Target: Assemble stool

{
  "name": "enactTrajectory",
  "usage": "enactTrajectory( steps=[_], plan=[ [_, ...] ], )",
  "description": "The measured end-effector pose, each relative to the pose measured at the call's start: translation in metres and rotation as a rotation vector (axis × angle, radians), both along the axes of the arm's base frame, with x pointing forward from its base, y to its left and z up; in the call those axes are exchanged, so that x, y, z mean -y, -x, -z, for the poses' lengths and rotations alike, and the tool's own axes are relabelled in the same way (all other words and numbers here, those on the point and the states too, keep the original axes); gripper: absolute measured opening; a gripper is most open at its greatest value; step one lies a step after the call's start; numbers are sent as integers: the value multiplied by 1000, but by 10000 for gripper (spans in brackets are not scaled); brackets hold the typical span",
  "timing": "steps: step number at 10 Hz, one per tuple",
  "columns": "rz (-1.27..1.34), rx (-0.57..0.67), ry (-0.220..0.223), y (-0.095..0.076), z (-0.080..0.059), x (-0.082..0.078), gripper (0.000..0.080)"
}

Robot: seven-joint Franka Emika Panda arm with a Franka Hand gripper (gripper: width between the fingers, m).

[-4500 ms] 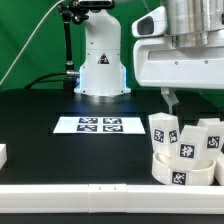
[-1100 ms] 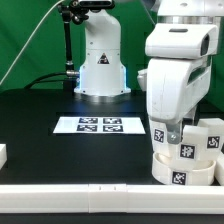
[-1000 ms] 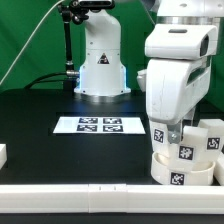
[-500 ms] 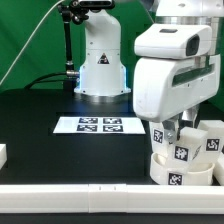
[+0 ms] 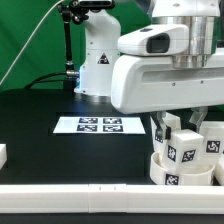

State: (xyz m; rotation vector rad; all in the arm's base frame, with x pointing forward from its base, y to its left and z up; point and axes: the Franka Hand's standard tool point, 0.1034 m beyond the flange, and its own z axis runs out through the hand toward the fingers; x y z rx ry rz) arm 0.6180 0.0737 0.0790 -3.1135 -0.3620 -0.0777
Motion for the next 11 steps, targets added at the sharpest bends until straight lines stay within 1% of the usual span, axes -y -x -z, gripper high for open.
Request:
enactTrajectory(
  steps=[3, 7, 11],
  plan=[
    [300, 15, -18, -2, -1, -7, 335],
    [547, 12, -33, -2, -1, -7, 335],
    [925, 17, -61, -1, -1, -8, 335]
  ],
)
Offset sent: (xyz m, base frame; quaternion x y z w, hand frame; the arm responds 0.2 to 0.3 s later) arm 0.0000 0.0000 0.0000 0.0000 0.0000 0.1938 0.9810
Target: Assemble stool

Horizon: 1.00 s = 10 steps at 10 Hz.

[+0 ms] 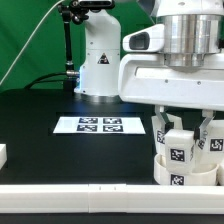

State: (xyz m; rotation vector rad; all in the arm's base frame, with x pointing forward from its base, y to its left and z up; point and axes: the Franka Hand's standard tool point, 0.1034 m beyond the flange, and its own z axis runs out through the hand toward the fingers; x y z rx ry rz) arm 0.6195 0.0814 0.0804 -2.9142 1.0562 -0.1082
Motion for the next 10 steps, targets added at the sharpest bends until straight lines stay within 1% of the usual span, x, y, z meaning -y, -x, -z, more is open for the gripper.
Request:
enactTrajectory(
  steps=[4, 5, 6, 7, 8, 9, 10],
  plan=[
    [297, 4, -22, -1, 0, 5, 337],
    [322, 4, -25, -1, 0, 6, 337],
    [336, 3, -29, -2, 0, 6, 361],
    [330, 3, -30, -2, -1, 6, 361],
    [330, 7, -37, -3, -9, 8, 535],
    [341, 4, -50, -3, -21, 9, 535],
    [342, -1, -54, -3, -29, 9, 629]
  ],
)
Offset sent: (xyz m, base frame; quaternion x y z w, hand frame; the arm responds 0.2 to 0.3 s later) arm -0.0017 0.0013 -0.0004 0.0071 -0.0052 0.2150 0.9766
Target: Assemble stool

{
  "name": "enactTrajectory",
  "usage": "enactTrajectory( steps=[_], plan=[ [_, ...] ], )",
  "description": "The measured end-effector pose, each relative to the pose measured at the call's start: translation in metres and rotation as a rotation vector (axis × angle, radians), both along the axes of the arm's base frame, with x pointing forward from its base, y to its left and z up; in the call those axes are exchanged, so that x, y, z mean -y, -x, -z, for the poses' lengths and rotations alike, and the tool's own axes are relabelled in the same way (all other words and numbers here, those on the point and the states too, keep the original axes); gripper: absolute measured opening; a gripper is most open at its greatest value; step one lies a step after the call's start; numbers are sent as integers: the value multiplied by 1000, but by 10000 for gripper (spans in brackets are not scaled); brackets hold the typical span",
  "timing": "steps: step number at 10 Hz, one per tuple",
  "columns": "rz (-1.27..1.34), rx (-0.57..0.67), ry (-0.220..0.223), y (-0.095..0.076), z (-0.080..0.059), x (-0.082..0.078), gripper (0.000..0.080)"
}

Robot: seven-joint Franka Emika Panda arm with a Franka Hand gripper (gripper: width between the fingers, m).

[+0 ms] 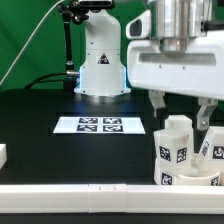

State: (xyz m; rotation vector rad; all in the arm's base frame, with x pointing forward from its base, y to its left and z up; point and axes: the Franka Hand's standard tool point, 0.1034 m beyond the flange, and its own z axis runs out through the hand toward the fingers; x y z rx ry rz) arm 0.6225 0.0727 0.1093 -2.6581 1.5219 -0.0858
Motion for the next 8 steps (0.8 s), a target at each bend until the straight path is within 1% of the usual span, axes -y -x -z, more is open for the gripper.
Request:
enactTrajectory(
  steps=[2, 8],
  plan=[
    [-2, -2, 3, 1, 5, -1, 643],
    [-3, -3, 3, 1, 5, -1, 649]
  ],
)
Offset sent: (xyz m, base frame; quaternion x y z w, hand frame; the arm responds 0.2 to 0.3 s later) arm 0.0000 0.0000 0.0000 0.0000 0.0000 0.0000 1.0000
